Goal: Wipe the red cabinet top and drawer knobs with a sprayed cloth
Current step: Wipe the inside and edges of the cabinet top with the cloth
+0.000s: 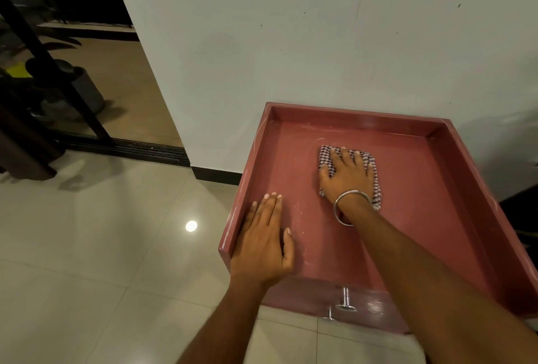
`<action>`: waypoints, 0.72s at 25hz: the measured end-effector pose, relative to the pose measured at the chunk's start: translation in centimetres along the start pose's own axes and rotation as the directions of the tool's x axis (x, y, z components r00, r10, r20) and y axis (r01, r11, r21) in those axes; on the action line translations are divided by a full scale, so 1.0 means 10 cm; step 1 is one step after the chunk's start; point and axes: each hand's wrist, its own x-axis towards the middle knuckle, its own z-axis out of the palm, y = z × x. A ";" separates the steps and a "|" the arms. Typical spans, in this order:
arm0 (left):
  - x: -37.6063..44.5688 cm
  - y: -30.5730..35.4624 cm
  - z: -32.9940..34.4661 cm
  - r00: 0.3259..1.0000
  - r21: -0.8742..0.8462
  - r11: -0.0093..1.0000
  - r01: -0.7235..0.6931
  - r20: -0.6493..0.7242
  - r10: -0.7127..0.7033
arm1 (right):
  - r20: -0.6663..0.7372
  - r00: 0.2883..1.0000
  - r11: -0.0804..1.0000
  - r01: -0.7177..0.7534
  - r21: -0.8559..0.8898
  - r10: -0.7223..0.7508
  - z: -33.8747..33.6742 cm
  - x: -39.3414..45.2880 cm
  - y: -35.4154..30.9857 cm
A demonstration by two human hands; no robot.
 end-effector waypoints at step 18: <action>0.00 0.02 -0.01 0.999 0.011 1.000 -0.006 -0.047 0.007 | -0.034 0.998 0.998 -0.059 -0.021 0.059 0.03 0.35 0.04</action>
